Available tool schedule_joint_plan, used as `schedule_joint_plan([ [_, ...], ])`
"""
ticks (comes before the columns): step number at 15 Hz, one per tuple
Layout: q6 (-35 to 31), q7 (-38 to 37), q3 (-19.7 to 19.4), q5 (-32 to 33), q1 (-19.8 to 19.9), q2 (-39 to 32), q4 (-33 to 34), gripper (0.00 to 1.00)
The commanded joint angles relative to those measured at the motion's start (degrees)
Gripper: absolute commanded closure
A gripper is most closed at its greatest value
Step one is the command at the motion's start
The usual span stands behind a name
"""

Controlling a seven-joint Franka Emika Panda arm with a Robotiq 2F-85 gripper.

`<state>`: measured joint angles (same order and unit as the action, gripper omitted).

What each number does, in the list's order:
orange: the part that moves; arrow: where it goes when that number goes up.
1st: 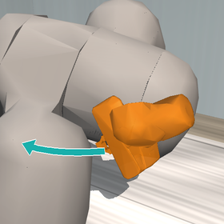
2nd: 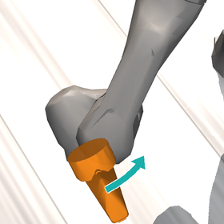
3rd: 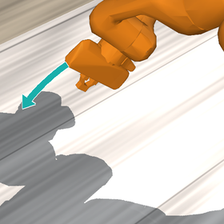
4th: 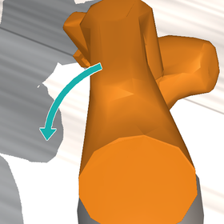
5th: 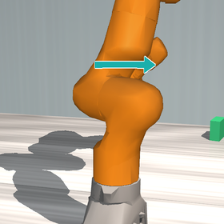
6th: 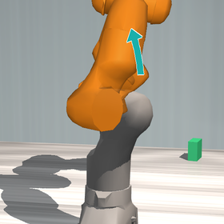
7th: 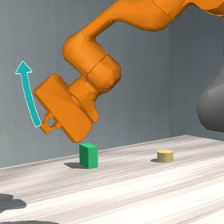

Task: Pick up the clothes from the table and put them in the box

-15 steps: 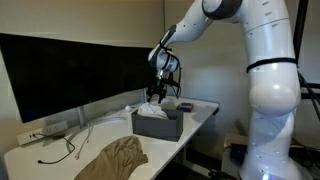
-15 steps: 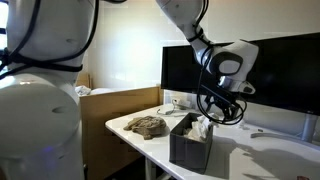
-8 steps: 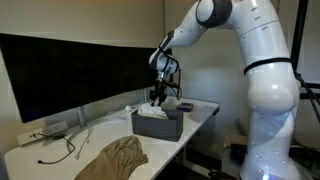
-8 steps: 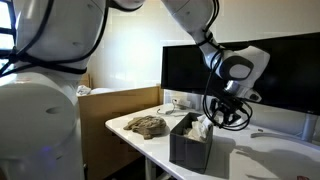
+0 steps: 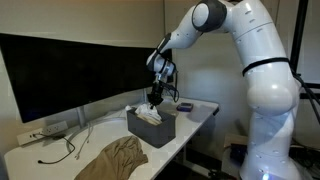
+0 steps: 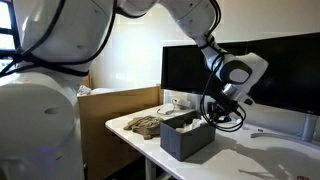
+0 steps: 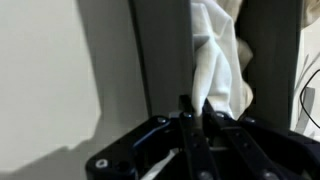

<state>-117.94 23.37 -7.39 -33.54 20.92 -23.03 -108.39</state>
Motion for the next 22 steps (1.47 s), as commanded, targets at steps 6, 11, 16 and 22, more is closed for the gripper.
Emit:
schedule_joint_plan([
  [6,-1.73,0.84,0.44,-0.27,-0.39,3.07,-1.03,0.92],
  [11,-4.02,0.15,0.43,1.62,-1.73,4.66,-1.95,0.65],
  [16,-4.17,0.24,0.45,1.83,-2.35,4.95,-1.86,0.35],
  [22,-4.16,1.72,0.75,1.17,-2.25,4.94,-2.24,0.49],
])
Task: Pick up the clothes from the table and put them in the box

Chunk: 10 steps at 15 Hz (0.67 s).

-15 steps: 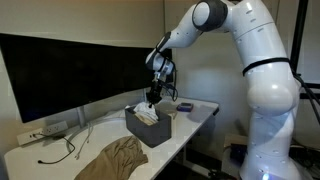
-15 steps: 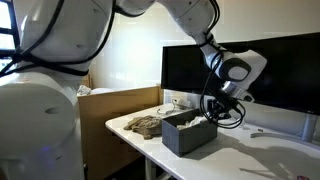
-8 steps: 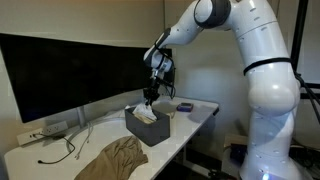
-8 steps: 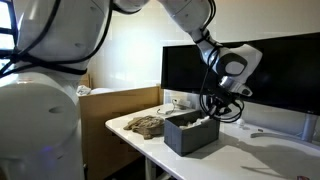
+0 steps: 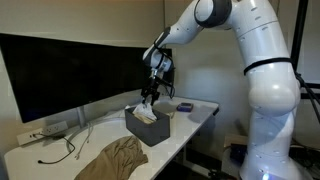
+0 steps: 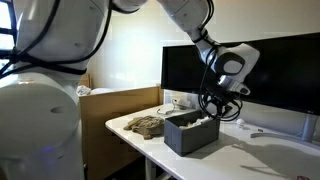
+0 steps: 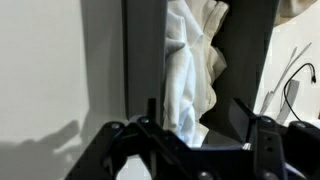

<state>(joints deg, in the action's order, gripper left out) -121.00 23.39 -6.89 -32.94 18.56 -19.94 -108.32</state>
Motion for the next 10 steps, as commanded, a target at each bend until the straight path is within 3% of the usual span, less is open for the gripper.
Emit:
schedule_joint_plan([
  [1,-1.29,1.74,0.3,0.52,0.07,1.92,-2.43,0.51],
  [6,-1.67,2.4,0.56,1.03,-0.34,1.94,-2.56,0.84],
  [10,-1.15,2.34,0.8,2.56,-0.77,0.66,-2.35,0.93],
])
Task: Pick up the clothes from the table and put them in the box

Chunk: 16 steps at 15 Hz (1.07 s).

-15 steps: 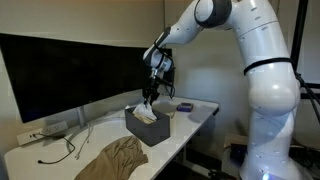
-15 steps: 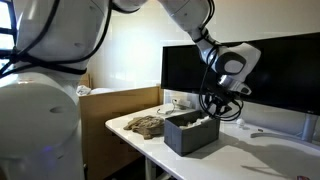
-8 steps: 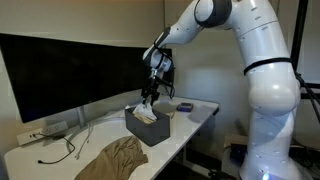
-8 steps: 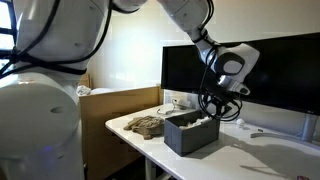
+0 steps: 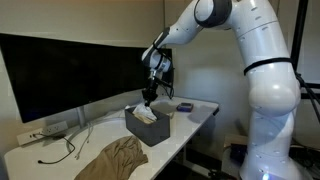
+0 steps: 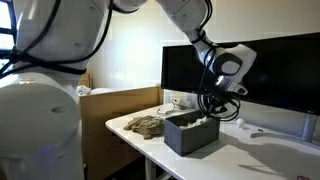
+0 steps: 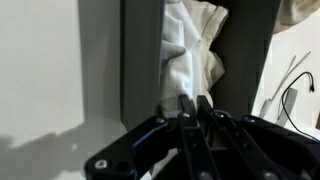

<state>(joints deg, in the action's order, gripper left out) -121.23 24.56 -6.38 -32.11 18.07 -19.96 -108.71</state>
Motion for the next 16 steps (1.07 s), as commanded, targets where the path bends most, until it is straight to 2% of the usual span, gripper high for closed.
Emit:
schedule_joint_plan([
  [1,-0.81,1.13,0.37,2.36,-0.43,0.3,-2.07,0.94],
  [2,-0.63,1.06,0.52,2.86,-0.53,-0.02,-2.21,0.91],
  [6,-0.96,1.8,1.88,5.32,-1.6,-0.71,-5.26,0.88],
  [12,-1.18,2.73,4.31,9.1,-4.78,-0.92,-10.74,0.9],
  [14,-2.96,0.83,3.87,11.66,-6.0,-0.79,-12.06,0.9],
  [16,-5.48,-1.89,2.86,15.45,-7.02,-0.91,-12.68,0.94],
])
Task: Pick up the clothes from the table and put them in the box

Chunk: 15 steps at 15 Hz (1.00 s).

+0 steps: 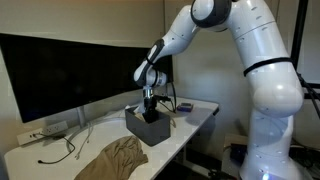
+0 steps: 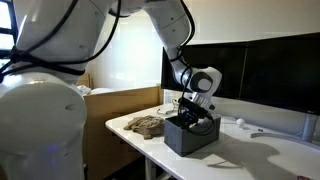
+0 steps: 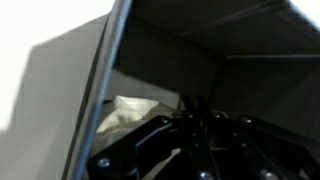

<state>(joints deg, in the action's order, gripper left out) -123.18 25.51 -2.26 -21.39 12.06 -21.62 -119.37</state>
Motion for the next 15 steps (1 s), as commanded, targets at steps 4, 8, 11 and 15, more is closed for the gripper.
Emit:
schedule_joint_plan([
  [4,-6.67,-10.33,-4.13,12.65,-1.5,-0.71,-0.6,0.68],
  [8,-6.4,-15.14,-6.64,17.54,-0.76,-1.53,1.29,0.43],
  [11,-7.72,-14.07,-6.38,17.36,-0.64,1.5,-0.66,0.24],
  [15,-14.93,-13.29,-4.76,16.59,-2.05,9.93,-6.65,0.02],
])
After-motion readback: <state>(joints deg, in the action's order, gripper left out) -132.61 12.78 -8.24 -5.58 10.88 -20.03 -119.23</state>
